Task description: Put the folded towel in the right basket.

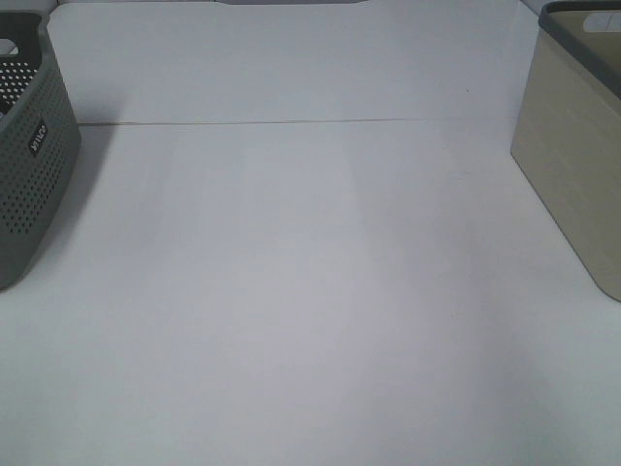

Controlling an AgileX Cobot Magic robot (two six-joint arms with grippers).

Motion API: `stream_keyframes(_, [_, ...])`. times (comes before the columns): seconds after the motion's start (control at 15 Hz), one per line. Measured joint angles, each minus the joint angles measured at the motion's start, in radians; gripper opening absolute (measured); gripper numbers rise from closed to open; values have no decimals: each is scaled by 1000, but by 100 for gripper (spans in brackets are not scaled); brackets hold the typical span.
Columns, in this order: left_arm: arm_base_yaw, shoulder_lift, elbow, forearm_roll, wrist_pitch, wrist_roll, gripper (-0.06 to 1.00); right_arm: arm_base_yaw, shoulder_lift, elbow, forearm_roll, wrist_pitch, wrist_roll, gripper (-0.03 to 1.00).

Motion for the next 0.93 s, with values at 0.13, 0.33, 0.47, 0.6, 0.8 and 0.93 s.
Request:
stream_keyframes(0.13, [0, 0, 0, 0, 0, 0, 88, 43, -56, 5, 3, -1, 0, 88])
stream_keyframes(0.33, [0, 0, 0, 0, 0, 0, 88, 118, -133, 59, 11, -1, -1, 88])
stream_keyframes(0.47, [0, 0, 0, 0, 0, 0, 88, 163, -221, 154, 6, -1, -1, 88])
stream_keyframes(0.6, [0, 0, 0, 0, 0, 0, 88, 176, -321, 288, 0, -2, 0, 88])
stream_keyframes(0.8, [0, 0, 0, 0, 0, 0, 88, 176, -528, 548, -37, -2, 0, 88])
stream_keyframes(0.93, [0, 0, 0, 0, 0, 0, 88, 176, -683, 718, -74, -2, 1, 88])
